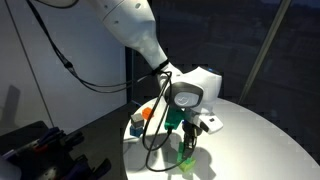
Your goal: Pick up the green block from the gray block and put it on the lime green block
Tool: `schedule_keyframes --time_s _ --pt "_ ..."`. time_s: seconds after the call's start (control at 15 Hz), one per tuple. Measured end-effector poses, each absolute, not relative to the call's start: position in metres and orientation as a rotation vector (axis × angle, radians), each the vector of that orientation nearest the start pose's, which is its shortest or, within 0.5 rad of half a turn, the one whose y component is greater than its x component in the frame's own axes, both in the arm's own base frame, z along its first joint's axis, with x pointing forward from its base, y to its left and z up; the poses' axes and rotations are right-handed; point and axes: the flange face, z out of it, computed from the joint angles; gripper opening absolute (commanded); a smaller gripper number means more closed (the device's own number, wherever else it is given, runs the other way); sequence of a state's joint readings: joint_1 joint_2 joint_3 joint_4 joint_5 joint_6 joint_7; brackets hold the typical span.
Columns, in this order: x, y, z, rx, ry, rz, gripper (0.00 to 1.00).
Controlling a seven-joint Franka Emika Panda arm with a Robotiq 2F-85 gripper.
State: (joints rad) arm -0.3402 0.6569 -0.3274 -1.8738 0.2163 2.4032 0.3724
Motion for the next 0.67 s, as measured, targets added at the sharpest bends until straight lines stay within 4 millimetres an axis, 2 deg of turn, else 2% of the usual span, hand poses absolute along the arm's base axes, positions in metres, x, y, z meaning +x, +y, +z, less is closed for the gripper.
schedule_keyframes --time_s 0.07,0.13,0.67 --pt "0.4965 -0.3805 0.1675 -2.674 1.737 0.144 0.99" --pt "0.4965 -0.3807 0.1675 -2.674 1.737 0.144 1.00" --pt "0.4966 -0.3813 0.1678 -2.674 1.738 0.142 1.00"
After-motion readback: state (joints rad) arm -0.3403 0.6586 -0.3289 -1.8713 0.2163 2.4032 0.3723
